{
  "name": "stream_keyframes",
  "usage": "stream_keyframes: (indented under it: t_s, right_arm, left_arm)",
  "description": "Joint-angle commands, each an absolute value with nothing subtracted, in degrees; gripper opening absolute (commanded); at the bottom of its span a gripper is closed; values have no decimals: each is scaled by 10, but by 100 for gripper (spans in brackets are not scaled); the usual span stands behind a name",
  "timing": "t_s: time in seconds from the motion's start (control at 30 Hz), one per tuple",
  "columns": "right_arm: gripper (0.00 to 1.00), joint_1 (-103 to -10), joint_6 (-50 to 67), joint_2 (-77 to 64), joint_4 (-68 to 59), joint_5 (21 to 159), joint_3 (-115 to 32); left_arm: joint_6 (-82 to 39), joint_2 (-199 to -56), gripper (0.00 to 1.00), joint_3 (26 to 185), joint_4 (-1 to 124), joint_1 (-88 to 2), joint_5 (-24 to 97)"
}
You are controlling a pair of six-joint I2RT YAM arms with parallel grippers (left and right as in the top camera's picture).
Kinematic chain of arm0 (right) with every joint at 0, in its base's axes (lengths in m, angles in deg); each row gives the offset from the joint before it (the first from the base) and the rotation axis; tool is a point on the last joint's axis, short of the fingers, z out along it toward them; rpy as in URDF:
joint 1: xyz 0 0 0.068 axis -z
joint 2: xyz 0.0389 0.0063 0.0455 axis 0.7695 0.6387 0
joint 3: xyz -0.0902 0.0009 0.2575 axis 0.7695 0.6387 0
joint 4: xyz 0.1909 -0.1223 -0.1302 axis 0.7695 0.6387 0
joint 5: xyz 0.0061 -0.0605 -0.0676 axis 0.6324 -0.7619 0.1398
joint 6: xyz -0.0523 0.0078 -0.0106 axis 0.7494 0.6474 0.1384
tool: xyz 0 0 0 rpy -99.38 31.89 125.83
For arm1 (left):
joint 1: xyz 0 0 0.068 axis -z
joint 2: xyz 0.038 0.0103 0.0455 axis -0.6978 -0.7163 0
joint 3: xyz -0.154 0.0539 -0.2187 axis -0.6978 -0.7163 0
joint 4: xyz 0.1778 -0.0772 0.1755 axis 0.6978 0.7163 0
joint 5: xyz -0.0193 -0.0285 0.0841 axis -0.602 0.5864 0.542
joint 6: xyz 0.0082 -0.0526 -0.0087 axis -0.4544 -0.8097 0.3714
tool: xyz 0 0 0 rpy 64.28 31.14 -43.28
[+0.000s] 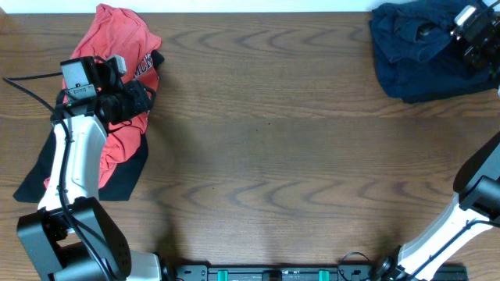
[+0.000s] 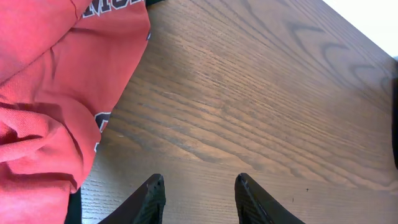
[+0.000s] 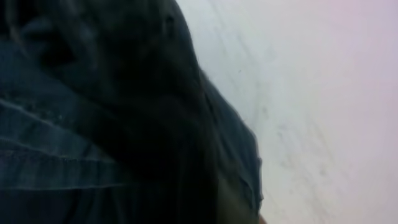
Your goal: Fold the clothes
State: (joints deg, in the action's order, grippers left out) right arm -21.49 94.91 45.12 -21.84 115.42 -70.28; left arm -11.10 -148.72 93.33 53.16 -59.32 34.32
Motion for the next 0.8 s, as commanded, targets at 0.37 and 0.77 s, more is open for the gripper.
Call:
stream_keyframes:
  t_s: [0.37,0.77]
  right_arm:
    - [99,-196,810,430,-196,1063,-715]
    - [99,-196,435,328,-78,1171,-715]
  left_arm:
    - [-120,-1492,40,932,530,-593,349]
    - [-120,-1492,40,932,534,-593,349]
